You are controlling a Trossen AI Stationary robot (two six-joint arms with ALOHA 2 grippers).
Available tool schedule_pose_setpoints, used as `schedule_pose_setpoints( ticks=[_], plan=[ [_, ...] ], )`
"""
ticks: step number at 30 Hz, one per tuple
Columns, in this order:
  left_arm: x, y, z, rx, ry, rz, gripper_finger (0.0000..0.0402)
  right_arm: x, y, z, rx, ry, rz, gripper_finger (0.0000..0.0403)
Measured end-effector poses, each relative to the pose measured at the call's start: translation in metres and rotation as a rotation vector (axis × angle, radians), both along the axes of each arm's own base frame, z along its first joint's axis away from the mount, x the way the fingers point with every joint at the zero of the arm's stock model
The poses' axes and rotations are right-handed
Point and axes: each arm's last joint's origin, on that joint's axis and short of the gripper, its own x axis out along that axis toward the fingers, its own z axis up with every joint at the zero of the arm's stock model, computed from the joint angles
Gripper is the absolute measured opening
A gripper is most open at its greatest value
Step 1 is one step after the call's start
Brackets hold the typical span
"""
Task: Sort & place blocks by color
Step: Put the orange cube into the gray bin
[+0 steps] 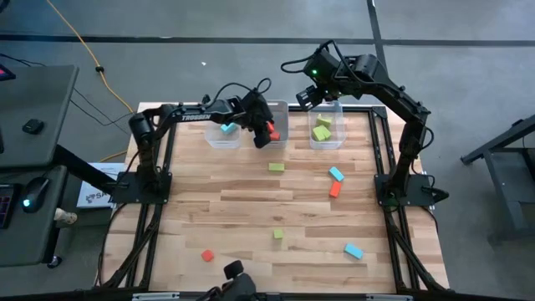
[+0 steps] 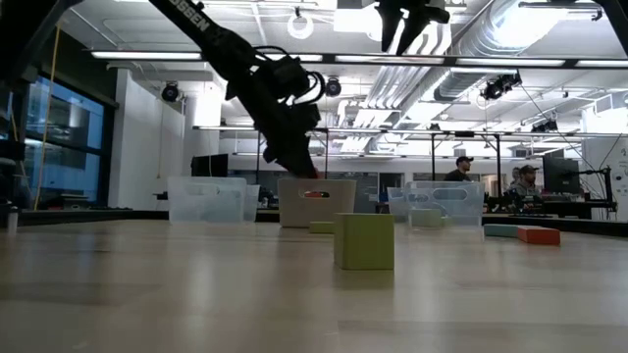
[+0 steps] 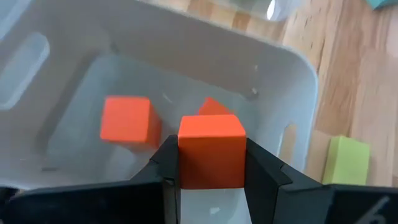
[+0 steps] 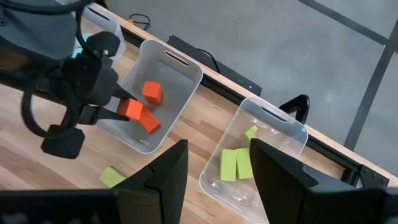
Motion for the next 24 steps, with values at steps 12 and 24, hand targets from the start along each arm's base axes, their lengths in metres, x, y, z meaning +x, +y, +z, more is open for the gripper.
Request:
schedule_pose_setpoints(
  ticks=[12,24],
  plan=[
    [0.0,0.0,-0.014,-0.043,0.047,-0.014,0.0081,0.0,0.0,0.0,0.006,-0.009,-0.015,0.0162],
    [-0.001,0.002,-0.013,-0.011,0.054,-0.022,0.0112,0.0,0.0,0.0,0.006,-0.01,-0.016,0.0162]
  ],
)
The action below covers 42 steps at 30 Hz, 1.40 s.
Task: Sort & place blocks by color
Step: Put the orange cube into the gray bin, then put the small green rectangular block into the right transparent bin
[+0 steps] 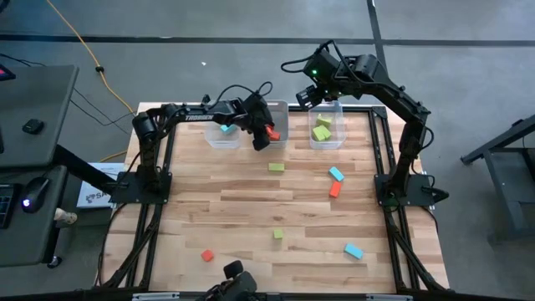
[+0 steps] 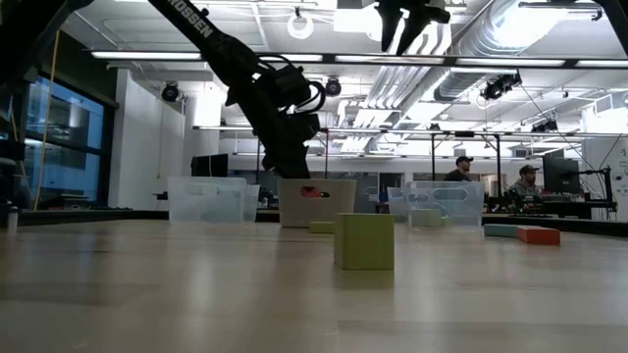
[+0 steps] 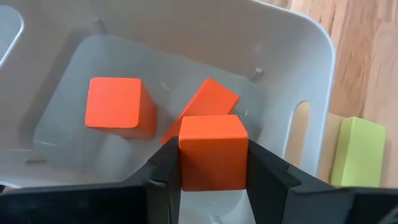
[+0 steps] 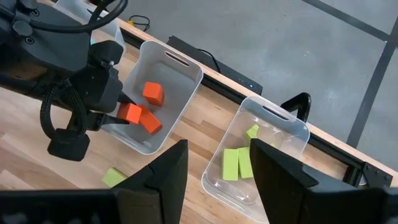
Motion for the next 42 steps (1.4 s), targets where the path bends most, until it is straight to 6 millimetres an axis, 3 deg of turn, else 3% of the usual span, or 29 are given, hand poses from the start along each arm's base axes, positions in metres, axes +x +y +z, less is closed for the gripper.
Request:
schedule_pose_setpoints(
  ticks=[28,42],
  plan=[
    [0.0,0.0,0.001,0.029,0.008,-0.033,0.0133,0.004,0.008,0.0,0.011,-0.007,0.026,0.0162],
    [-0.001,0.002,0.0,0.052,0.033,0.03,0.0198,0.012,0.029,-0.001,0.053,-0.044,0.026,0.0162]
  ],
)
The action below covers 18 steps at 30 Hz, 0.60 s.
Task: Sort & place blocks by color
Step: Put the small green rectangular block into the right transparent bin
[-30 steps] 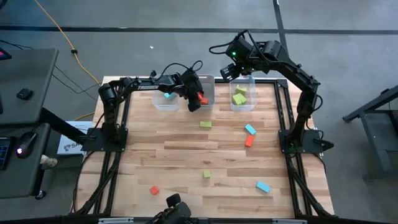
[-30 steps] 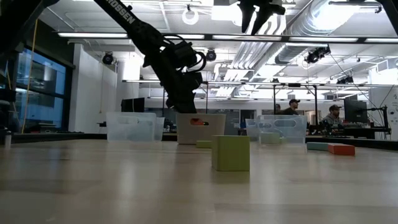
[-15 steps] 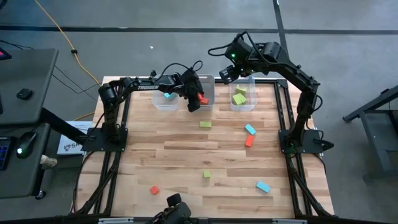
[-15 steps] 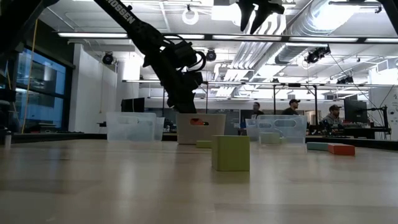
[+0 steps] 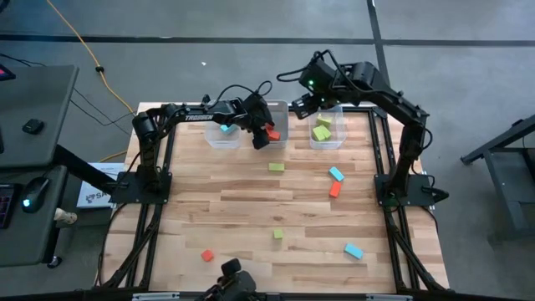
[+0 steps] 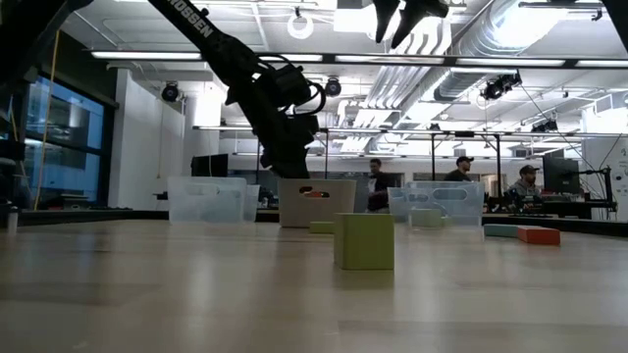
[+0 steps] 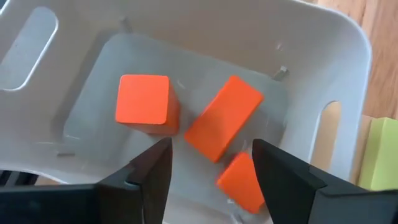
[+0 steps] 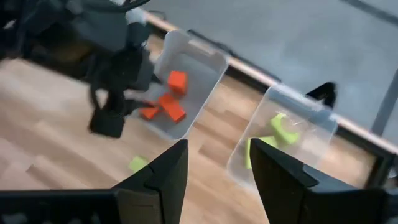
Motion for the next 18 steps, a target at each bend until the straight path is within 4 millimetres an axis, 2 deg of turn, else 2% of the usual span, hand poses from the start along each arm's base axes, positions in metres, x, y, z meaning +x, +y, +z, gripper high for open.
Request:
schedule_pose_setpoints(
  ticks=[4,8,15,18],
  plan=[
    [-0.001,0.0,0.0,-0.001,0.006,0.003,0.02,0.007,0.02,-0.001,0.087,-0.036,0.074,0.0162],
    [-0.001,-0.001,0.005,-0.005,0.017,0.005,0.02,0.013,0.043,-0.001,0.103,-0.039,0.148,0.0162],
    [-0.003,0.001,0.035,-0.003,0.022,0.005,0.02,0.019,0.086,-0.001,0.14,-0.051,0.245,0.0162],
    [-0.006,-0.001,0.052,0.019,-0.008,0.005,0.02,0.022,0.101,-0.009,0.16,-0.026,0.26,0.0162]
  ],
)
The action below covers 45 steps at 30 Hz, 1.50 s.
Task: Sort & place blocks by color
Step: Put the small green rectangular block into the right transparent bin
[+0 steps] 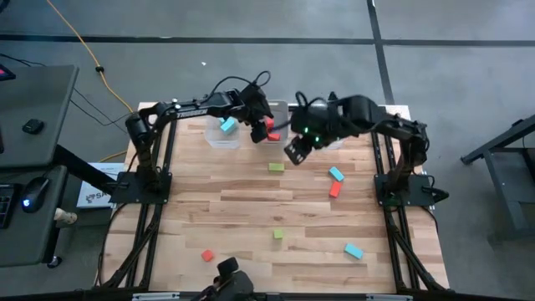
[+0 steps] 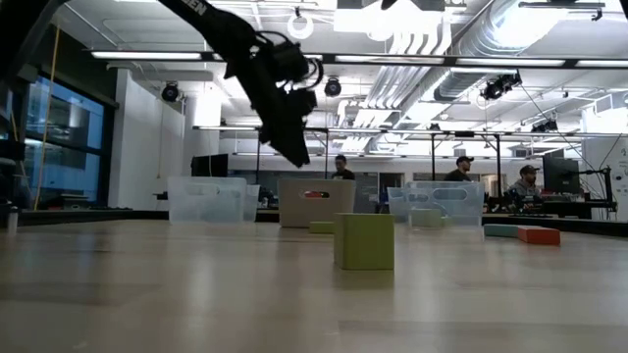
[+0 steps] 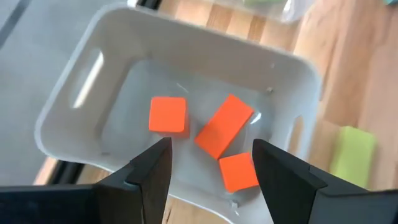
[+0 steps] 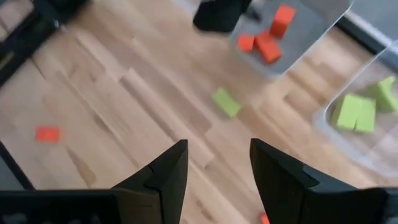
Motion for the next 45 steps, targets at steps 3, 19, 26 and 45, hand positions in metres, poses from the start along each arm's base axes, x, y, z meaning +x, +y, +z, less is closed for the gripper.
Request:
schedule_pose_setpoints(
  ticks=[3,19,26,45],
  plan=[
    [-0.006,-0.005,0.017,0.017,-0.022,0.0,0.02,0.005,0.013,-0.016,0.019,0.064,0.021,0.0162],
    [-0.048,-0.037,0.076,0.002,-0.019,0.02,0.02,0.011,0.073,-0.125,0.157,0.421,0.092,0.0162],
    [-0.068,-0.053,0.094,-0.053,-0.009,0.073,0.02,0.007,0.087,-0.154,0.186,0.477,0.123,0.0162],
    [-0.093,-0.114,0.114,-0.207,0.097,0.082,0.02,-0.046,0.087,-0.19,0.215,0.501,0.265,0.0162]
  ],
)
